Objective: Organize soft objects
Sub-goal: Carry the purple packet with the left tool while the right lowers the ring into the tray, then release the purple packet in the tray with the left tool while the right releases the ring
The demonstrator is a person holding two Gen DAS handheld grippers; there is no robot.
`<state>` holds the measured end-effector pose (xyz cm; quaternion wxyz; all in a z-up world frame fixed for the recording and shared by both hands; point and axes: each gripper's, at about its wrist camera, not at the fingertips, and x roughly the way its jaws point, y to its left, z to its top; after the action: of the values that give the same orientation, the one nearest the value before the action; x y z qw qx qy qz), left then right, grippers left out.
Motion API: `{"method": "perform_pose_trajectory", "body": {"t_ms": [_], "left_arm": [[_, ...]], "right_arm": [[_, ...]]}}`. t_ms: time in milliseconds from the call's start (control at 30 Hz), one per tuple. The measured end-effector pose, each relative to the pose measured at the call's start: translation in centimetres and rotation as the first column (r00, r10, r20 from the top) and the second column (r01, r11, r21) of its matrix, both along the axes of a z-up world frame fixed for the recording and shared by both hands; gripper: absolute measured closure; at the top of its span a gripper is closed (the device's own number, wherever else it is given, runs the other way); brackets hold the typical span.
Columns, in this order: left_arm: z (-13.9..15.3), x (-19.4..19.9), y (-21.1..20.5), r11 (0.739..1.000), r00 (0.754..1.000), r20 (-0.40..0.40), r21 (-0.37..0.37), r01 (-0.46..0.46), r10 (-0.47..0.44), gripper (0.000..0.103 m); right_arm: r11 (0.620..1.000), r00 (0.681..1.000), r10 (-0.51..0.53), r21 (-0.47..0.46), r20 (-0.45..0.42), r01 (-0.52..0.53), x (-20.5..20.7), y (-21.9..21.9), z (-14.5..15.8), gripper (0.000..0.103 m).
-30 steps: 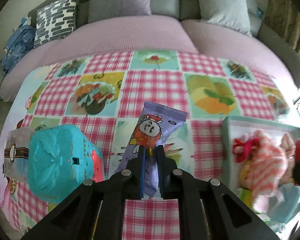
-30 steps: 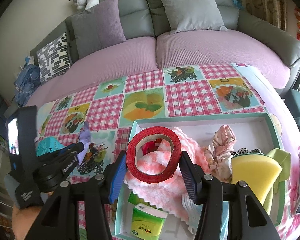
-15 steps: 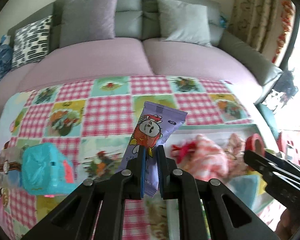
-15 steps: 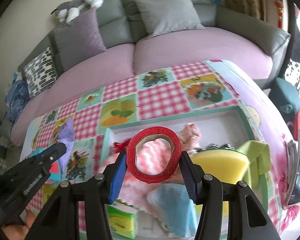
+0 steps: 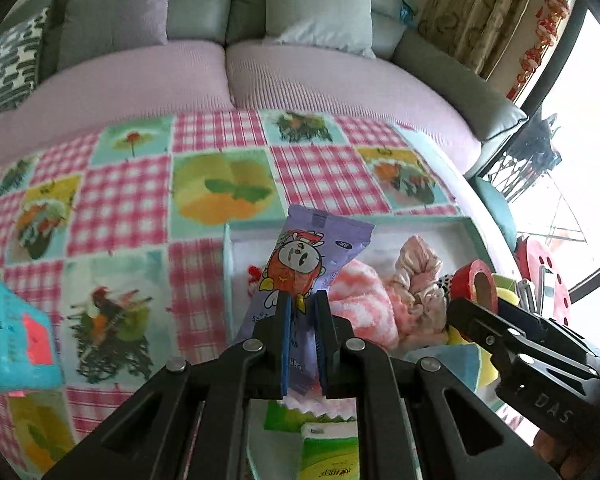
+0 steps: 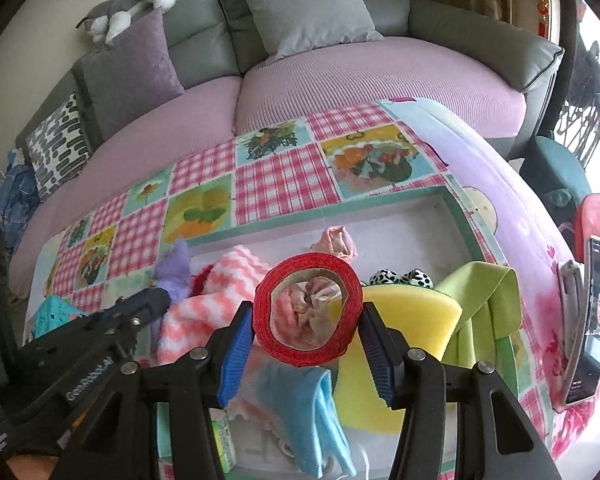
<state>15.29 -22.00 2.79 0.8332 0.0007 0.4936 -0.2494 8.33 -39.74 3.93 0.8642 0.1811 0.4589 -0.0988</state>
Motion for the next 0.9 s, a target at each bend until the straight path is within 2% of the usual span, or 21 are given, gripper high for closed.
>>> {"method": "perform_pose_trajectory", "body": {"t_ms": [133, 300, 467, 567, 633, 700, 900], "left_arm": [[-1.6, 0.2, -0.4, 1.0, 0.999, -0.053, -0.015, 0.012, -0.012, 0.092], [-2.2, 0.2, -0.9, 1.0, 0.998, -0.058, -0.007, 0.016, -0.016, 0.092], [-1.6, -0.1, -0.8, 1.0, 0.999, -0.05, 0.0, 0.022, -0.022, 0.091], [-1.1, -0.2, -0.8, 1.0, 0.998, -0.05, 0.006, 0.025, -0.024, 0.087], [-0.7, -0.4, -0.7, 1.0, 0.999, -0.05, 0.009, 0.022, -0.021, 0.074], [-0.3, -0.6, -0.5, 1.0, 0.999, -0.044, 0.008, 0.017, -0.017, 0.067], [1.5, -1.0, 1.1, 1.0, 1.0, -0.008, -0.006, -0.03, 0.03, 0.06]], "right_arm": [[1.0, 1.0, 0.005, -0.017, -0.015, -0.005, 0.2, 0.2, -0.4, 0.048], [0.999, 0.999, 0.015, -0.032, -0.034, -0.016, 0.6, 0.5, -0.9, 0.048], [0.999, 0.999, 0.023, -0.041, -0.039, -0.025, 0.7, 0.7, -0.9, 0.047], [0.999, 0.999, 0.02, -0.033, -0.04, -0.022, 0.6, 0.6, -0.8, 0.047], [0.999, 0.999, 0.019, -0.03, -0.039, -0.02, 0.6, 0.5, -0.7, 0.047], [1.0, 0.999, 0.019, -0.025, -0.034, -0.019, 0.5, 0.5, -0.5, 0.045], [1.0, 1.0, 0.011, -0.011, -0.014, -0.011, 0.1, 0.2, 0.1, 0.037]]}}
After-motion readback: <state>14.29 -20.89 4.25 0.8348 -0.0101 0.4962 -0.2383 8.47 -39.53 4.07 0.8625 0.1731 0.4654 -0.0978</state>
